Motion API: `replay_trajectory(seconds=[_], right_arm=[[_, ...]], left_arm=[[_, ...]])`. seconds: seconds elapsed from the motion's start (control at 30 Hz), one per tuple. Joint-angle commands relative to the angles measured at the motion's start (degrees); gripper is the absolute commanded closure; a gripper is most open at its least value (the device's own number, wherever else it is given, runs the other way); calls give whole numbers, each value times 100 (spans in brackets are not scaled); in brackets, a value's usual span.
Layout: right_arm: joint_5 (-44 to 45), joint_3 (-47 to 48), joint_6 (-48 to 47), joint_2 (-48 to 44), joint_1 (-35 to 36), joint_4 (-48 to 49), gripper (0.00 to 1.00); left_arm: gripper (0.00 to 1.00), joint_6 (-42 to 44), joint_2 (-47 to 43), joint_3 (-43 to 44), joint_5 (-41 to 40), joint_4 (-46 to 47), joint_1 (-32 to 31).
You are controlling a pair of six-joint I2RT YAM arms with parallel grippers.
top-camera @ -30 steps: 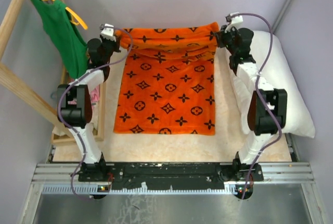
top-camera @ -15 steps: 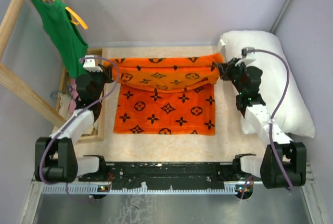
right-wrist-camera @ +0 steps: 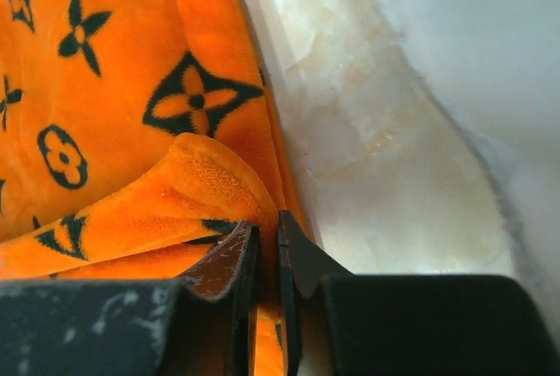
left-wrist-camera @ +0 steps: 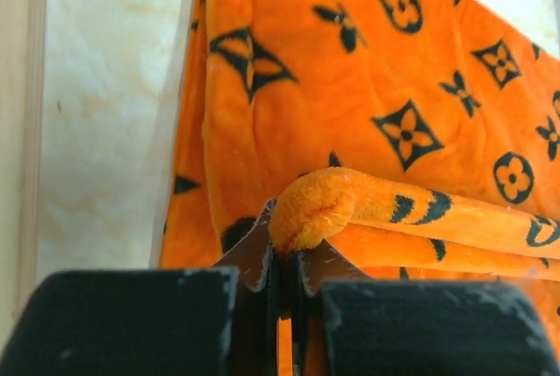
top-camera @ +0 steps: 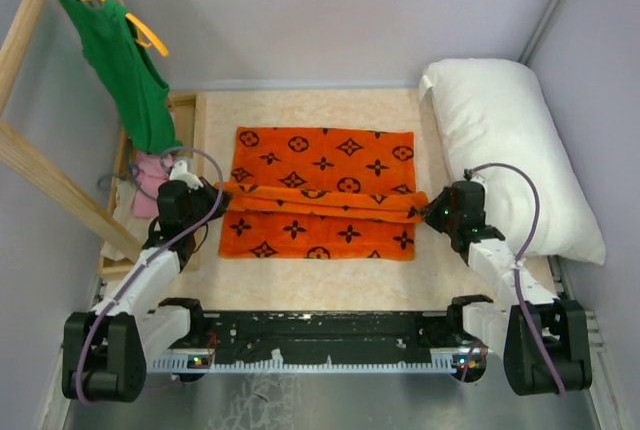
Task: Remove the pillowcase from the pillow
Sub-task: Fold the pillowcase at the center of the board.
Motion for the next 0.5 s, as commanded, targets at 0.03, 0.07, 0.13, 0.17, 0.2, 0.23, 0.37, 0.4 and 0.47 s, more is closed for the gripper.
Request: replay_trajectory(seconds=[0.03, 0.07, 0.13, 0.17, 0.2, 0.23, 0.37, 0.4, 0.47], right_arm=[[678, -81, -59, -87, -113, -155, 84], [660, -78, -114, -91, -111, -173, 83], [486, -96, -260, -143, -112, -134, 70], [355, -94, -311, -195, -106, -106, 59], [318, -71, -360, -271, -100, -123, 48], [359, -16, -425, -371, -85, -159, 40], [1574, 518, -971, -834, 497, -174, 2], [1933, 681, -1203, -860, 866, -60, 1], [2524, 1032, -1637, -582, 1437, 197, 1]], left_arm=[[88, -366, -216, -309, -339, -605, 151], [81, -383, -223, -303, -326, -699, 155], [64, -399, -253, -243, -368, -930, 154], [55, -390, -274, -147, -448, -1113, 158], [46, -367, -321, -3, -542, -1307, 156], [33, -309, -386, 163, -583, -1468, 151], [0, 286, -586, 961, -736, -1725, 62], [0, 470, -531, 1252, -938, -1860, -23], [0, 857, -231, 1731, -1354, -1950, -297]])
